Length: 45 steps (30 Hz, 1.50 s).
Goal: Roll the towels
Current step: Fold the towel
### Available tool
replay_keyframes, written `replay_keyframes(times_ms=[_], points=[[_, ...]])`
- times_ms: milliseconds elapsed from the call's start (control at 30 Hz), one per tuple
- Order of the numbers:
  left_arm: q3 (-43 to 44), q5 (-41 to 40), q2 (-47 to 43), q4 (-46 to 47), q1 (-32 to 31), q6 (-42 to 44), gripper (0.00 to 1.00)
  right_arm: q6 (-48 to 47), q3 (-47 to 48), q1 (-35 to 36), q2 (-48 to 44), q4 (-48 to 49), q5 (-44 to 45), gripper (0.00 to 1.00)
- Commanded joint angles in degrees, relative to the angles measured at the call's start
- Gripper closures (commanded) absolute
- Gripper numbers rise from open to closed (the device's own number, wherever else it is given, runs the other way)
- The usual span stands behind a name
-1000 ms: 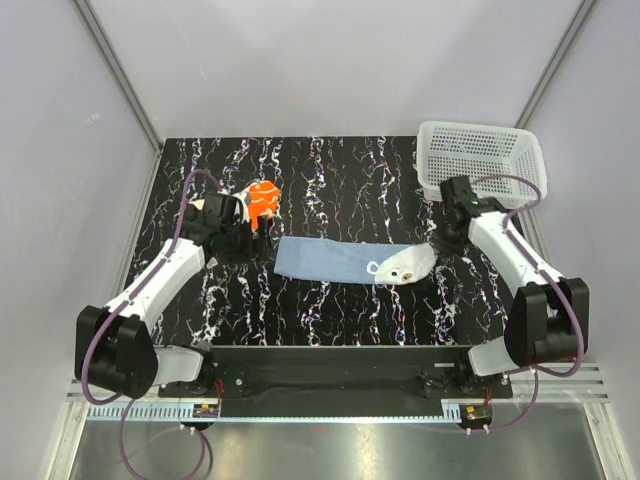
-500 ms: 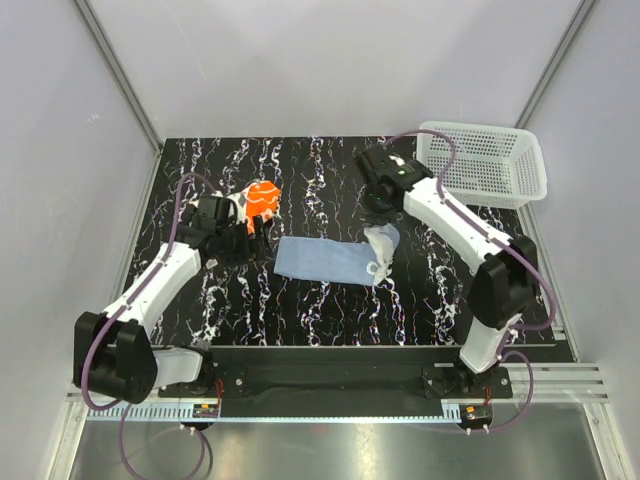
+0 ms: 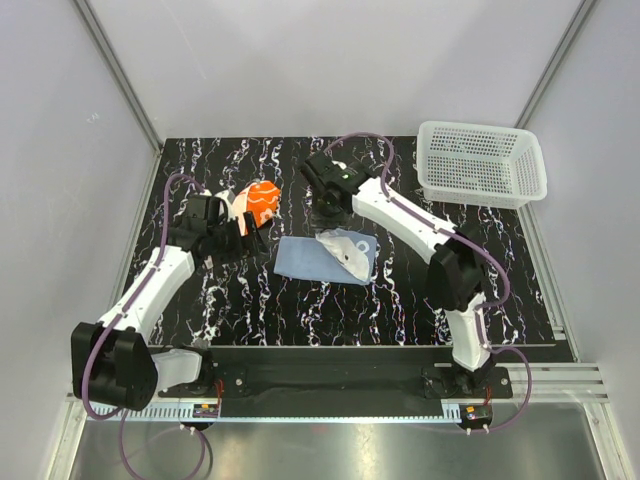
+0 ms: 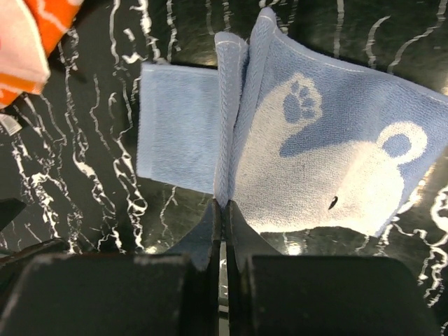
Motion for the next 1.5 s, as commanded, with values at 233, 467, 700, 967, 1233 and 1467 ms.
replay_keyframes(times_ms=[233,467,700,967,1233,1467], points=[[0.1,-1.0,-2.1,1.5,0.4,-0.1,0.12,0.9,9.6,4.7,5.8,-0.3,-2.4,1.0],[0.1,-1.4,-2.2,1.5,0.4,-0.1,0.12,1.3,9.7,7.0,9.0,1.3,-3.8,1.0],[0.0,-2.1,-2.4,1.3,0.5,-0.1,0.12,1.5,9.1,8.8,12.5,6.9,-6.7,1.0],[0.2,-2.9,-2.5,1.1,0.5,0.0,0.12,2.1,6.3,9.0,16.2,12.9,-10.6,0.52],[0.4,-5.0,-3.0,0.3,0.5,0.2,0.12,0.2,10.0,8.9,12.3,12.4,-9.1,0.23],[0.4,-6.5,-3.5,0.9,0.5,0.5,0.12,-0.8,1.7,4.0,0.3,11.9,-7.9,0.13]])
